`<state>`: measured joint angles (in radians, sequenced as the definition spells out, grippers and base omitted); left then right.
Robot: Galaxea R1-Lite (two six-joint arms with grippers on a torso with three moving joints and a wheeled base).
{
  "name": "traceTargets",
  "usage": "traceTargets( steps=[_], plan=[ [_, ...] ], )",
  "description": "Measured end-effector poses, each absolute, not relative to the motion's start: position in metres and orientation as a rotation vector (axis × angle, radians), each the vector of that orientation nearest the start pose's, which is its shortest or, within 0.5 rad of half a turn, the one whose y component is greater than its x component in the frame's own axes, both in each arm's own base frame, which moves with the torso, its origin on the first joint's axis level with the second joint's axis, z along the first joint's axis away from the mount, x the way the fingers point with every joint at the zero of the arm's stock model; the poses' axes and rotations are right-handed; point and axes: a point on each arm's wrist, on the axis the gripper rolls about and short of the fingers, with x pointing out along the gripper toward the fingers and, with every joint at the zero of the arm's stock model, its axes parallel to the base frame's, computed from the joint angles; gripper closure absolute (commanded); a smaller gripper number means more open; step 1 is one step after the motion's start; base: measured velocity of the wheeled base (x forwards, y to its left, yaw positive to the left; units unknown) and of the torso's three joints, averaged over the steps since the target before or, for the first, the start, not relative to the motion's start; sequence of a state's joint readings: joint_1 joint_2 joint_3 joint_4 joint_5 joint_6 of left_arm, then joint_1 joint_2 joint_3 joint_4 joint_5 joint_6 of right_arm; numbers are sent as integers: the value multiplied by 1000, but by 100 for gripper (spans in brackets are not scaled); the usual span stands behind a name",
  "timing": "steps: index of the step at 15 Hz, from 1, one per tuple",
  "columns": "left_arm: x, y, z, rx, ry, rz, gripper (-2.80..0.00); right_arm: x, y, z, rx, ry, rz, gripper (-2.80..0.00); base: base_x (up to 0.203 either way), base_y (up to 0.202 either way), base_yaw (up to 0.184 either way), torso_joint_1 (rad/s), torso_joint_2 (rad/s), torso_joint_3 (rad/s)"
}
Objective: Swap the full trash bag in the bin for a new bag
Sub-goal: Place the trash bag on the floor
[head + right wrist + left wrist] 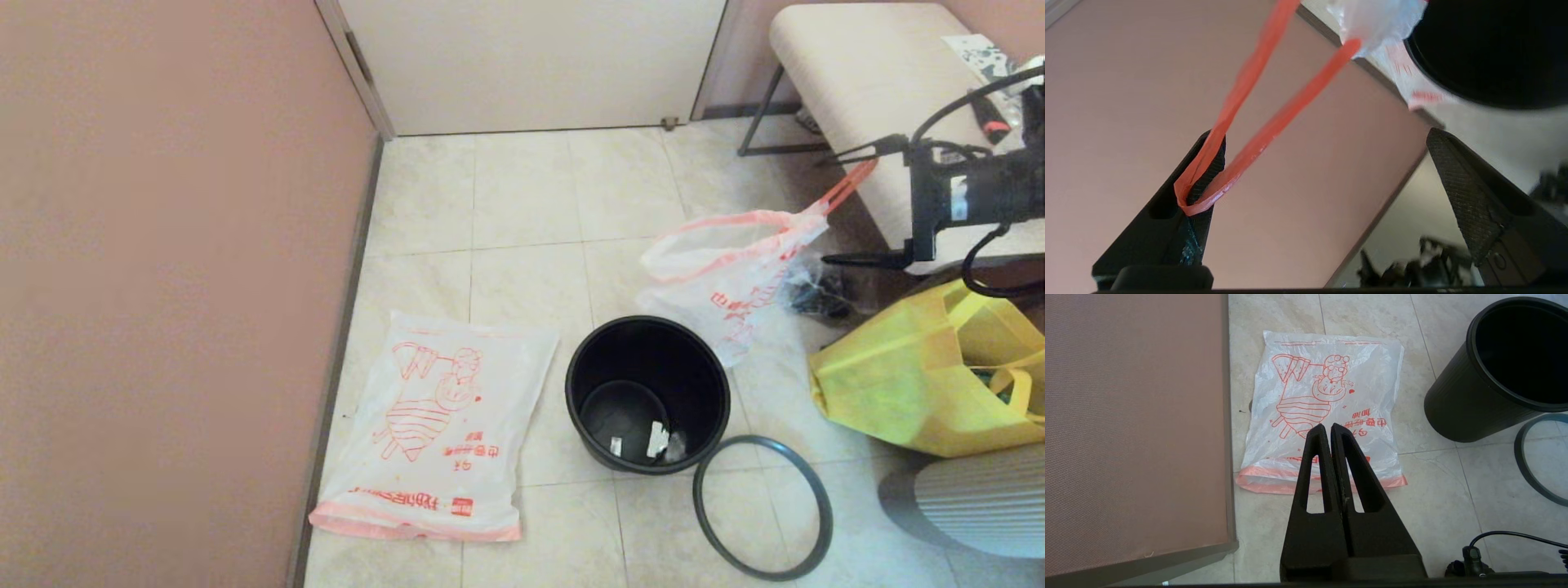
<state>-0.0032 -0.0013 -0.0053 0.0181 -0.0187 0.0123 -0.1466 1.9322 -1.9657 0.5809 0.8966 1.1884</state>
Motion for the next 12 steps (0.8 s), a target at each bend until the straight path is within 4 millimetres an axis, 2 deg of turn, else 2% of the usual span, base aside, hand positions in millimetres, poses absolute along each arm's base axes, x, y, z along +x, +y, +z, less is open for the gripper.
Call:
traceTargets(
  steps=[3,7,9,12],
  plan=[
    [-23,0,75,13,11,-22,0,349,-43,314,1400,907,373,-280,0,0,0,0,0,0],
    [-23,0,75,12,12,-22,0,335,-60,320,1300,927,704,-280,0,0,0,0,0,0],
    [-23,0,75,12,12,-22,0,336,-65,307,1258,947,890,-280,0,0,0,0,0,0],
    [-23,0,75,12,12,-22,0,346,-69,263,1164,904,1023,-280,0,0,0,0,0,0]
  ],
)
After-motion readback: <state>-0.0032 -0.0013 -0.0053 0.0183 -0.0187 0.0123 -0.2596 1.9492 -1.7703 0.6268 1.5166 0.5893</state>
